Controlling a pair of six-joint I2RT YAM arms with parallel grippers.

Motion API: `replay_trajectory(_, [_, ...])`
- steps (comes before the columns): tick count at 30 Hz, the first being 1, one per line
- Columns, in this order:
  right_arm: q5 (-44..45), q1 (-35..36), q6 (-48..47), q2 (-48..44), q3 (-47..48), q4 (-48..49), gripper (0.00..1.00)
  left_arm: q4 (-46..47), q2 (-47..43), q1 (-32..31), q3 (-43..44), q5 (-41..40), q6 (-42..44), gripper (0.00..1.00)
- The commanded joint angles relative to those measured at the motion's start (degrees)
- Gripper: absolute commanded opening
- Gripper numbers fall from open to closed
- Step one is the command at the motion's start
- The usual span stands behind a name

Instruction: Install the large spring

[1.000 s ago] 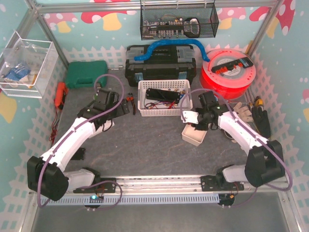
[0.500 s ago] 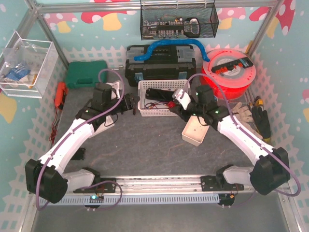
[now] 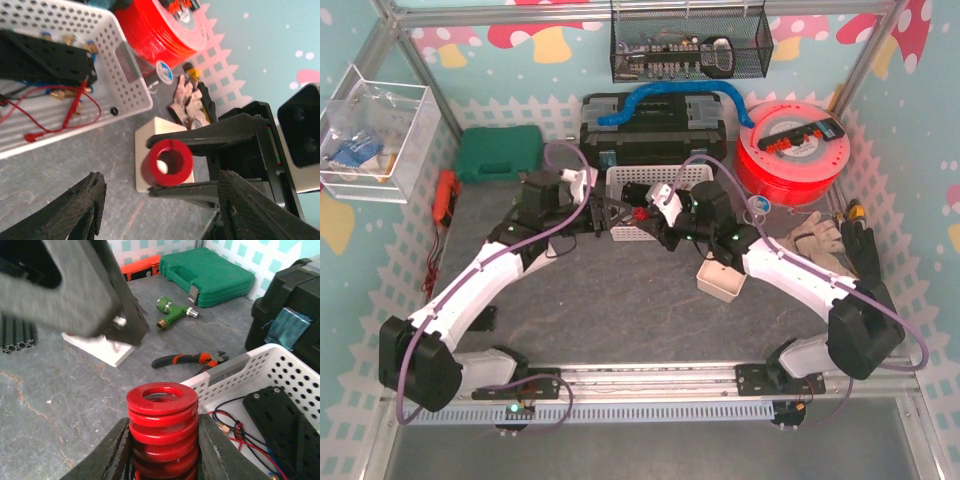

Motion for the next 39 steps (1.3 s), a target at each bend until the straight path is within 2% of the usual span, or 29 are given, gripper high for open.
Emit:
replay_trajectory(1, [0.67,2.05,-0.65,1.75,2.23,3.99,0.0,1.39,2.38,-2.15,2.02,4.36,1.17,0.62])
replay_trajectory(19, [3.15,5.46,-6.34,2.18,2.86,5.41,0.0,-1.76,6.22,-2.51,2.88,4.8,-0.1,0.47])
replay_trajectory(22, [2.88,5.78,-7.11,2.72,3.11,4.95,0.0,-2.08,6.21,-2.51,3.03,4.94,-0.1,0.38])
replay_trajectory(25, [2.57,6.07,-7.51,3.4,3.63,3.46,0.0,-2.79,5.97,-2.48,2.89,4.42,0.19,0.2])
replay_trajectory(26, [2.97,6.13,-7.5,3.55,3.66,3.0,0.03,-3.33,5.93,-2.45,2.91,3.95,0.31,0.15])
replay_trajectory(29, [4.42,6.18,-7.36,3.12,3.16,1.53,0.23,-4.81,5.26,-2.34,2.89,1.83,0.67,0.03])
replay_trajectory(31, [5.35,6.18,-7.01,2.48,2.36,0.65,0.42,-5.85,4.78,-2.13,3.08,0.21,0.9,0.0])
replay_trajectory(33, [6.09,6.16,-6.55,1.44,1.59,-0.19,0.57,-7.21,4.42,-1.75,3.63,-1.88,1.16,0.0])
replay_trajectory(37, [9.06,6.18,-4.02,-2.49,-1.74,-0.28,0.68,-9.87,3.6,-0.59,4.81,-6.6,1.21,0.0])
replay_trajectory(39, [11.11,6.1,-2.56,-4.6,-3.48,-0.36,0.74,-11.91,2.92,1.23,5.43,-11.49,1.16,0.0])
